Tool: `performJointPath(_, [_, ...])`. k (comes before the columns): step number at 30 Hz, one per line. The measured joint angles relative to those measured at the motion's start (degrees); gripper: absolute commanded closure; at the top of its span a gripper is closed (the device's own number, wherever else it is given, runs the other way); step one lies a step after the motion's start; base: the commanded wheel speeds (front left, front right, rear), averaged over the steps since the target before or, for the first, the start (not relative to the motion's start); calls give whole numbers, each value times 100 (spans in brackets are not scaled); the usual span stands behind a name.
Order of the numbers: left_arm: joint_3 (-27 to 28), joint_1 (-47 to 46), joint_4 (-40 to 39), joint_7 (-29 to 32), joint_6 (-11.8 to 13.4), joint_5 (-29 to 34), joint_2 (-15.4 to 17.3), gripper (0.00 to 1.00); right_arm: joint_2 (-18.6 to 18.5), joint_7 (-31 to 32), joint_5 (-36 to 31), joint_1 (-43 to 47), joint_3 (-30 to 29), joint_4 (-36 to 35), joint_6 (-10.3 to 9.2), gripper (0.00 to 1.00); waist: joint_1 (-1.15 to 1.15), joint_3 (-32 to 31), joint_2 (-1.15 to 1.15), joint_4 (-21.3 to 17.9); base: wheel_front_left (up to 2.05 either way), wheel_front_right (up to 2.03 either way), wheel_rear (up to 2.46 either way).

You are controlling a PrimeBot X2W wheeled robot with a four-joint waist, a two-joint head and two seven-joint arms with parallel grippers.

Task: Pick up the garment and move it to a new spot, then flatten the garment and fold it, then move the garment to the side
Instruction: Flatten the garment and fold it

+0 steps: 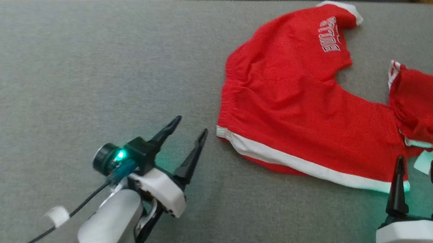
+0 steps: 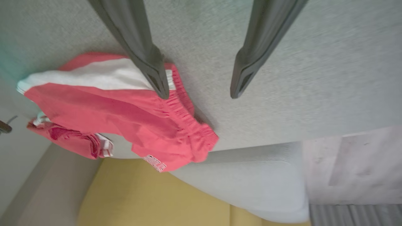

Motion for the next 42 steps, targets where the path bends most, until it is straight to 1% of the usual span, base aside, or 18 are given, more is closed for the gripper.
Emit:
performJointPath(3, [-478,-235,167,129,-1,-339,63,0,-1,-1,23,-47,12,-5,0,0,0,132,0,-147,0,0,0])
performJointPath(6, [-803,-427,303,162,-42,-727,155,0,-1,-1,47,-78,26,-42,0,0,0,253,0,-274,0,0,0])
performJointPath(12, [-1132,-723,543,73,-42,-1171,349,0,-1,-1,47,-98,5,-37,0,0,0,400,0,-414,0,0,0])
performJointPath(17, [-1494,-883,620,38,-42,-1492,390,0,-1,-1,47,-233,36,-27,0,0,0,452,0,-502,0,0,0])
performJointPath(26, [-1948,-1085,676,-96,-42,-1944,504,0,-1,-1,47,-248,38,45,0,0,-1,484,0,-579,0,0,0])
performJointPath(27, [-2023,-1112,671,-94,-42,-2019,519,53,-1,-1,47,-252,44,57,0,0,0,488,0,-587,0,0,0])
performJointPath(28, [-2094,-1135,671,-89,-42,-2084,535,93,-1,-1,47,-262,48,75,0,0,0,490,0,-595,0,0,0])
performJointPath(29, [-2147,-1154,670,-89,-42,-2140,537,100,-1,-1,47,-273,52,83,0,0,0,492,0,-602,0,0,0])
performJointPath(34, [-2260,-1268,704,-130,-42,-2226,612,100,-2,-1,36,-277,91,171,0,0,-1,454,0,-612,0,0,0])
performJointPath(38, [-2265,-1274,768,-208,-42,-2206,722,100,-12,-1,34,-242,241,600,0,0,-1,360,0,-577,0,0,0])
performJointPath(42, [-2271,-1267,776,-256,-41,-2152,744,100,2,31,67,-152,354,860,0,0,-1,276,0,-508,0,0,0])
